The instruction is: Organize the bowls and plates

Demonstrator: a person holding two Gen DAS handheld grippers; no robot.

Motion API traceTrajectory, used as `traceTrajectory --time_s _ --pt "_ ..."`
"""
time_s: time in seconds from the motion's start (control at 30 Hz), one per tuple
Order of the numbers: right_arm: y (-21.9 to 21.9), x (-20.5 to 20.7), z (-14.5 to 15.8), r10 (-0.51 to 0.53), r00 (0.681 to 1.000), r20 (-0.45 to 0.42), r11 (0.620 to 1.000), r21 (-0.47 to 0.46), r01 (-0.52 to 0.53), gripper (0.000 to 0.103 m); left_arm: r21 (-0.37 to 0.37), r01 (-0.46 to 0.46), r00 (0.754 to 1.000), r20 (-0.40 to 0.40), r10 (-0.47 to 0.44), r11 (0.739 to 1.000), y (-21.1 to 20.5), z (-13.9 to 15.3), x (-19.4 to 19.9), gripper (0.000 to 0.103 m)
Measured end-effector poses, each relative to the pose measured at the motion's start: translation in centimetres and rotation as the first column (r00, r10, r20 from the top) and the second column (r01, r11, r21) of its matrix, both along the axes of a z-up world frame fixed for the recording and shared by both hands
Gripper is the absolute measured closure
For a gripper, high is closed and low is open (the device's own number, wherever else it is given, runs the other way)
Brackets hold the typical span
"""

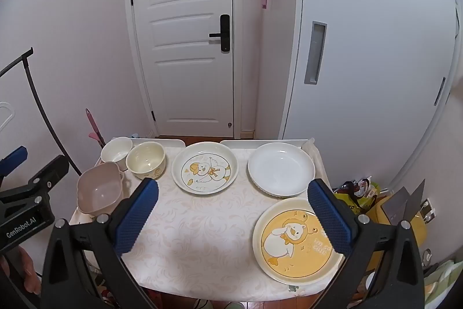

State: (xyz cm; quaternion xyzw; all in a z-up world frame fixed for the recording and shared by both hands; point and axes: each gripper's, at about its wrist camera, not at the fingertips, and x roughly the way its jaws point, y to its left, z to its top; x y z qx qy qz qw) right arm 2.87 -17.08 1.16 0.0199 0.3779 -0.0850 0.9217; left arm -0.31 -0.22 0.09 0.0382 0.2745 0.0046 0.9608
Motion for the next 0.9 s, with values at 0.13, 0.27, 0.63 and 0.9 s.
traceTrajectory --time_s 0.13,0.27,0.63,0.9 --pt "0.0 0.2 -0.1 -0.004 1.0 0.003 1.0 0.0 0.004 0.001 0.031 -0.007 1.0 0.012 0.006 1.0 -1.8 -0.1 -0.6 0.001" --pt "-0.3 0.2 -0.1 -0.005 1.0 0.009 1.0 0.003 0.005 0.001 -0.016 0.016 1.0 -0.004 -0.016 1.0 -0.7 -0.5 0.2 0.001" --pt "-0.7 0.0 0.1 -0.013 1.0 0.014 1.0 0.005 0.013 0.001 -0.022 0.021 1.0 -0.003 -0.021 1.0 -0.4 -0.2 0.4 0.001" --pt "-0.7 -0.2 0.0 -0.015 1.0 0.015 1.0 0.003 0.015 0.001 -0.021 0.016 1.0 -0.005 -0.016 1.0 -0.6 -0.4 0.5 0.001"
